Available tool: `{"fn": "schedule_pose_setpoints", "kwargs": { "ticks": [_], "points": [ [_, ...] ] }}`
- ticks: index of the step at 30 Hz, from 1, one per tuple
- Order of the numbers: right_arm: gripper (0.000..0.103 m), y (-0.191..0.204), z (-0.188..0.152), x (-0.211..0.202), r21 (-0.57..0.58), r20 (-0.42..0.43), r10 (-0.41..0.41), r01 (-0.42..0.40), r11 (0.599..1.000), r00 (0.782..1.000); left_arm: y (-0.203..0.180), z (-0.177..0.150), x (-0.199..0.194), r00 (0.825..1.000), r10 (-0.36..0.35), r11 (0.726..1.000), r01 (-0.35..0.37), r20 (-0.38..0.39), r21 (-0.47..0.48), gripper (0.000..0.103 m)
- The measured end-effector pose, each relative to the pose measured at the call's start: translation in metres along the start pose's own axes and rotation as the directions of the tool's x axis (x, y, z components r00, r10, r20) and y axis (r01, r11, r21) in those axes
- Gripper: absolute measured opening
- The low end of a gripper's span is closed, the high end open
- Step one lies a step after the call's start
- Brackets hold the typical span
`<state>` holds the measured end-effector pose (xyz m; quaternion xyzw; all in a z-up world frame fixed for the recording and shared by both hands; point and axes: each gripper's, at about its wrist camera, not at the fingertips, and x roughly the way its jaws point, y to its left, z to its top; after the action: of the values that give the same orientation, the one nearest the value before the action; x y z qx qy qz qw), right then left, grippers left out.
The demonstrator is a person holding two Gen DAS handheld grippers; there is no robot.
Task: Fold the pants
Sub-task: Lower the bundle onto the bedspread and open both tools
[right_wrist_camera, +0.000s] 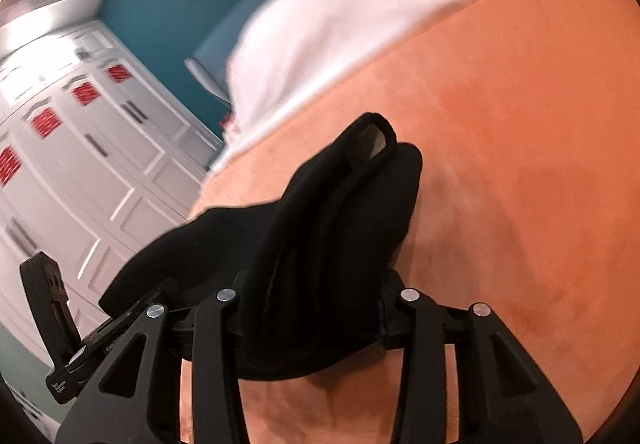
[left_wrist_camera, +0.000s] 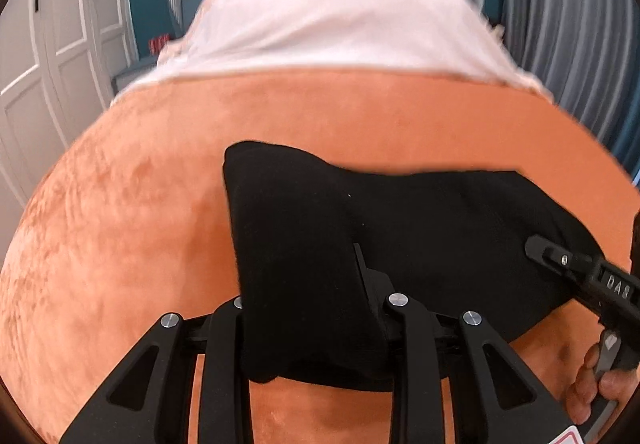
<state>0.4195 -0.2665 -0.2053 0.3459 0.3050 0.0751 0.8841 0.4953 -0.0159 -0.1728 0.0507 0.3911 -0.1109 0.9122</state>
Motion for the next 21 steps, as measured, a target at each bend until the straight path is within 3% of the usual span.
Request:
{"fn": "schedule_pose_setpoints", "kwargs": {
  "ticks": [2,4,5,8,10,14,21],
  "points": [
    [0.058,-0.018,-0.014,0.017,0.041,-0.055,-0.048,0.050,0.998,0.997,-0.001,-0.008,0.000,0.999,0.043,0.999,-0.043,0.000,0.011,0.036],
    [0.060,-0.025,-0.021,0.016,0.046,-0.045,-0.033,0.035,0.998,0.998,-0.004,-0.013,0.000,0.996,0.081,0.996,-0.080,-0.027,0.039,0.043],
    [0.068,-0.023,-0.019,0.013,0.046,-0.054,-0.047,0.050,0.998,0.997,-0.004,-0.015,-0.002,0.996,0.081,0.996,-0.080,-0.043,0.037,0.043],
    [0.078,-0.021,-0.015,-0.008,0.059,-0.035,-0.135,0.137,0.989,0.990,0.001,-0.020,-0.011,0.992,0.101,0.995,-0.102,-0.078,-0.004,0.061],
    [0.085,-0.018,-0.017,-0.037,0.048,0.005,-0.208,0.207,0.977,0.978,0.003,-0.025,-0.032,0.985,0.168,0.986,-0.168,-0.040,-0.009,0.074],
    [0.086,-0.005,-0.036,-0.087,-0.037,0.009,-0.300,0.300,0.953,0.954,-0.012,-0.042,-0.077,0.969,0.246,0.967,-0.246,0.012,0.071,0.080],
    [0.087,0.022,-0.108,-0.136,-0.168,-0.084,-0.389,0.371,0.913,0.917,-0.032,-0.087,-0.153,0.977,0.188,0.982,-0.185,-0.102,0.039,0.086]
  ]
}}
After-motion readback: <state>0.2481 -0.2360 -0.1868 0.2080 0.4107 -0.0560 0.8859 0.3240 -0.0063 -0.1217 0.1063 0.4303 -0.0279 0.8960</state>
